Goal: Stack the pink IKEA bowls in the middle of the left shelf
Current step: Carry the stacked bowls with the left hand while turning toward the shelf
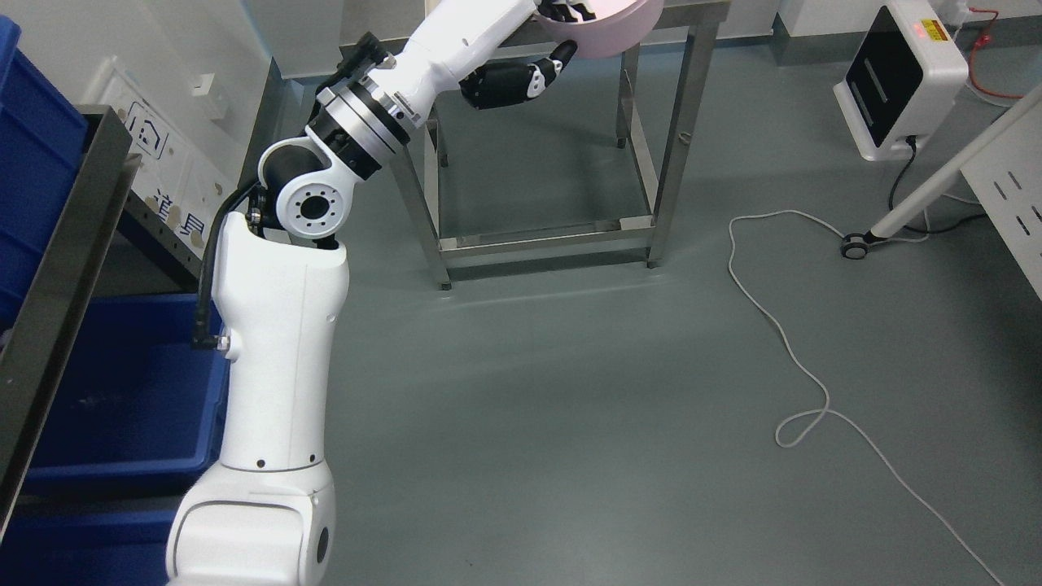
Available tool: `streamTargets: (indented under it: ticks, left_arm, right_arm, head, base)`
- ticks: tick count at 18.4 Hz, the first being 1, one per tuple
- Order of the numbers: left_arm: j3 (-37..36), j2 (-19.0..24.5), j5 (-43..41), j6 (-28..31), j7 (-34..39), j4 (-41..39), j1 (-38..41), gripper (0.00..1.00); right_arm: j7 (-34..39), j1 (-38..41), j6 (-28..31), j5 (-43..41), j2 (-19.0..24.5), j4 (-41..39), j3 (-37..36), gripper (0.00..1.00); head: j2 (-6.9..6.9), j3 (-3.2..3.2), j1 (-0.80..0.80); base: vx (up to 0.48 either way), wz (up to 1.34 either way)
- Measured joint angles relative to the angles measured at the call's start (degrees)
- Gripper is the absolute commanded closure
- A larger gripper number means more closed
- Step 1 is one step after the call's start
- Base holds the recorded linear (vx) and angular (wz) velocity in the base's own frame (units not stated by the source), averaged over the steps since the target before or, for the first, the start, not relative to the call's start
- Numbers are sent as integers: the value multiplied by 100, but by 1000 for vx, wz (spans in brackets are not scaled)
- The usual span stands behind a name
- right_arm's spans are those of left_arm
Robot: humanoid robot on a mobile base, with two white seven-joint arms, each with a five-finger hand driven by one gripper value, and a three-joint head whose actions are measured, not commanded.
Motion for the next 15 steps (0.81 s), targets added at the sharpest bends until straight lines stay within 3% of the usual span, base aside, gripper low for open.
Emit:
streamTargets:
  ticks: [15]
  left_arm:
    - [311,0,-8,162,57,-144,-145,97]
  right_arm:
    - [0,0,0,0,0,0,0,0]
  head:
    - [0,0,0]
  base:
    - [-376,109]
